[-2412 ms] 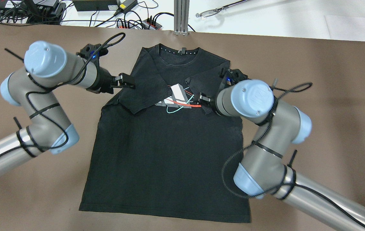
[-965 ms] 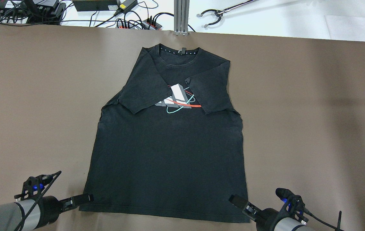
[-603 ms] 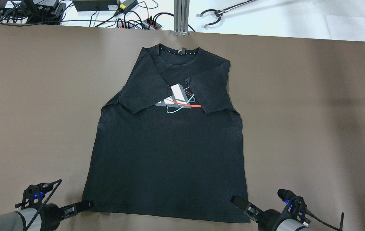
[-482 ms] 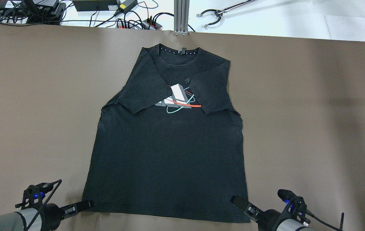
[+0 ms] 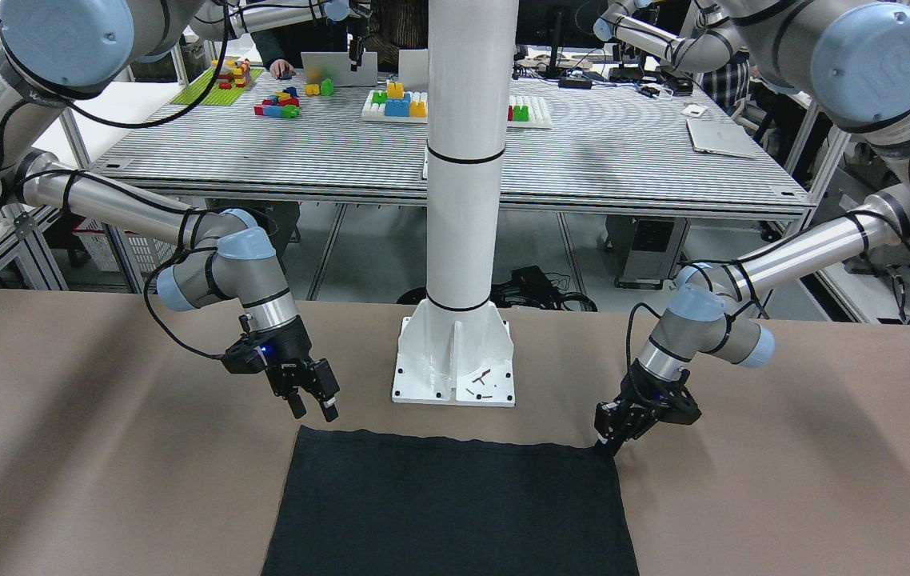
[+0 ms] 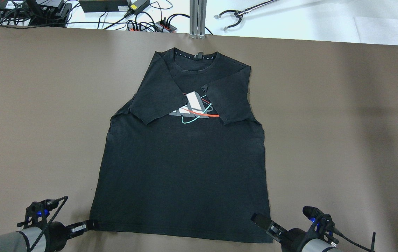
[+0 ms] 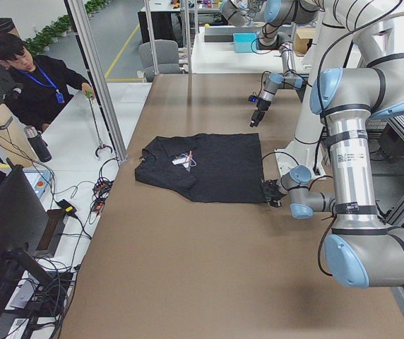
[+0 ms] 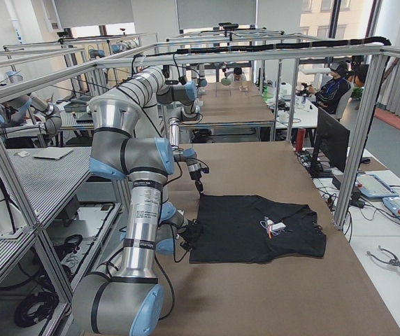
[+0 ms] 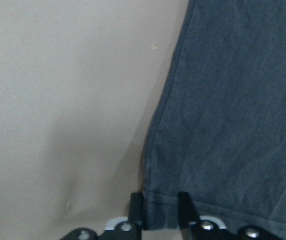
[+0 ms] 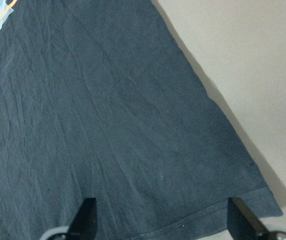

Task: Fold clothes
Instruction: 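Grasp both hem corners with the left and right grippers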

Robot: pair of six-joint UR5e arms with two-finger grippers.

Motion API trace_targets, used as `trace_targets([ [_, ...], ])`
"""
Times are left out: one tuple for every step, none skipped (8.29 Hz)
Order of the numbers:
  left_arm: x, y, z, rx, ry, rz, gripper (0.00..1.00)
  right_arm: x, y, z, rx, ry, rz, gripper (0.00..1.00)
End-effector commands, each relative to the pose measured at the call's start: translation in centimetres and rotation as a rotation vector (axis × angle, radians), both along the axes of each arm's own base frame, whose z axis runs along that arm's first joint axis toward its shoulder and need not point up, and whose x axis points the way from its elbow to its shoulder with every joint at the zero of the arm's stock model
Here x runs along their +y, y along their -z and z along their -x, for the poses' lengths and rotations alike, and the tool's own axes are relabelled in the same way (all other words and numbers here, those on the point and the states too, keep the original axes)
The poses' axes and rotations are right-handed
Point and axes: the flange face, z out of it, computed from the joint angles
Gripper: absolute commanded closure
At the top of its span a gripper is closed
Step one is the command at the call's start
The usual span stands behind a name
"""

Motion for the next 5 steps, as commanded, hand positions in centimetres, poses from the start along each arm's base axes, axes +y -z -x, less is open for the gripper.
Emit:
trace_targets([
  [0.0, 0.0, 0.0, 0.0, 0.0, -0.002, 0.77, 0.0, 0.1, 0.0, -0.001, 0.001, -0.002, 0.07],
  [-0.1, 0.0, 0.1, -0.001, 0.001, -0.002, 1.0, -0.1, 0.0, 0.0, 0.001, 0.001, -0.003, 0.07],
  [-0.1, 0.2, 0.1, 0.002, 0.0, -0.005, 1.0, 0.0, -0.6, -0.2, 0.018, 0.004, -0.005, 0.07],
  [-0.1, 0.3, 0.0, 0.004, 0.0, -0.005, 1.0, 0.2, -2.2, -0.9, 0.059, 0.013, -0.012, 0.07],
  [-0.1, 0.2, 0.0, 0.001, -0.003, -0.007, 1.0, 0.6, -3.2, -1.0, 0.088, 0.028, -0.019, 0.07],
])
